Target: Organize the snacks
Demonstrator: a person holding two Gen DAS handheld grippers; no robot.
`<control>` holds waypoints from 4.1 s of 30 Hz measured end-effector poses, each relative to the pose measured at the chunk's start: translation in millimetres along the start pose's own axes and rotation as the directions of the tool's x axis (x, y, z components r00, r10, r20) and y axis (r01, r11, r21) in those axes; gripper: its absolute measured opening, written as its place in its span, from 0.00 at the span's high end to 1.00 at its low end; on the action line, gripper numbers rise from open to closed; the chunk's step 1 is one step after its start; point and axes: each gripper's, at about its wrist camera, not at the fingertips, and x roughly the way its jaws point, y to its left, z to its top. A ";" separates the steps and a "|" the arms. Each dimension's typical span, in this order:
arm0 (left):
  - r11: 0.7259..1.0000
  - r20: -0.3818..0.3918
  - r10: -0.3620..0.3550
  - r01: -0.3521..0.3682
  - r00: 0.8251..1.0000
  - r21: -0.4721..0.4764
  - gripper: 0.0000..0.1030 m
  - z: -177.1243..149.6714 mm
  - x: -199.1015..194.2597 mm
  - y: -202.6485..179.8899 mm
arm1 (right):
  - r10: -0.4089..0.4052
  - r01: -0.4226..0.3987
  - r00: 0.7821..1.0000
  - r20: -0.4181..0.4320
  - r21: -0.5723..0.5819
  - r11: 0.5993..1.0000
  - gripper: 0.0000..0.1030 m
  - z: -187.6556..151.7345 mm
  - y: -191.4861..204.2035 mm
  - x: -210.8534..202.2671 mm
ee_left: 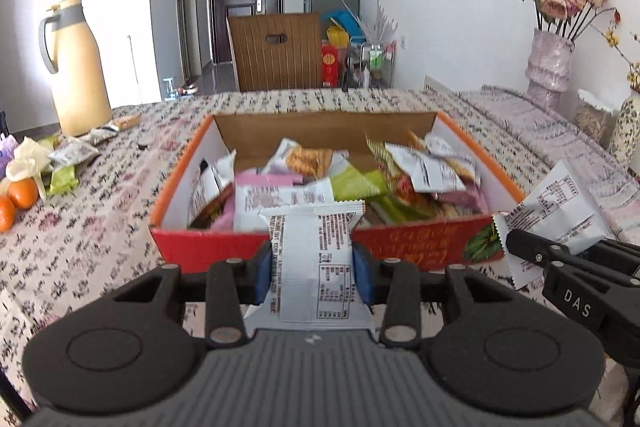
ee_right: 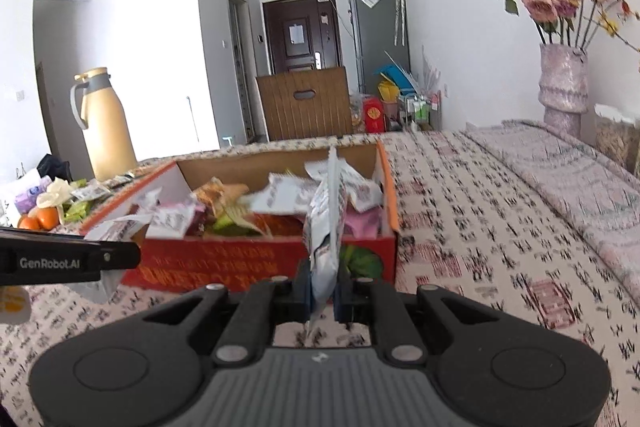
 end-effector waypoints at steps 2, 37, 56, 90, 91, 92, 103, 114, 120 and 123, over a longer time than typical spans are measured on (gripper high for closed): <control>1.000 0.011 0.002 -0.002 1.000 -0.003 0.60 5.6 -0.9 2.6 | 0.008 -0.008 1.000 0.010 -0.005 1.000 0.91 7.5 4.8 1.5; 0.998 0.008 0.021 -0.020 1.000 -0.056 0.54 59.4 79.3 43.2 | 0.061 -0.066 0.997 -0.048 -0.111 0.992 0.77 71.6 52.1 119.8; 0.995 0.098 0.072 -0.064 0.993 -0.076 0.00 48.1 26.4 55.1 | -0.021 0.021 1.000 0.002 -0.090 0.996 0.00 64.7 36.9 66.0; 0.999 0.048 0.023 -0.021 0.999 -0.049 0.00 -87.9 -78.1 61.0 | -0.024 0.022 0.989 -0.144 -0.016 1.000 0.00 -52.7 37.5 -65.1; 0.999 0.045 0.019 -0.017 0.999 -0.048 0.00 -89.0 -78.3 60.5 | -0.027 0.025 0.989 -0.146 -0.015 1.000 0.00 -54.0 37.7 -66.2; 0.999 0.042 0.015 -0.013 0.999 -0.046 0.00 -90.4 -78.6 59.7 | -0.029 0.028 0.989 -0.147 -0.013 1.000 0.00 -55.0 37.8 -67.1; 0.999 0.033 -0.004 0.005 0.999 -0.036 0.00 -95.7 -82.2 54.8 | -0.030 0.028 0.991 -0.132 -0.016 0.999 0.00 -54.2 39.7 -74.2; 0.999 0.029 -0.010 0.011 1.000 -0.034 0.00 -96.0 -83.4 53.7 | -0.031 0.029 0.991 -0.132 -0.016 0.999 0.00 -54.4 41.0 -74.4; 0.999 0.020 -0.007 0.008 1.000 -0.037 0.00 -95.8 -82.0 54.2 | -0.031 0.029 0.991 -0.132 -0.016 0.999 0.00 -54.4 40.8 -74.4; 0.999 0.019 -0.008 0.008 1.000 -0.038 0.00 -95.3 -81.8 54.5 | -0.031 0.029 0.991 -0.132 -0.015 0.999 0.00 -54.4 40.7 -74.2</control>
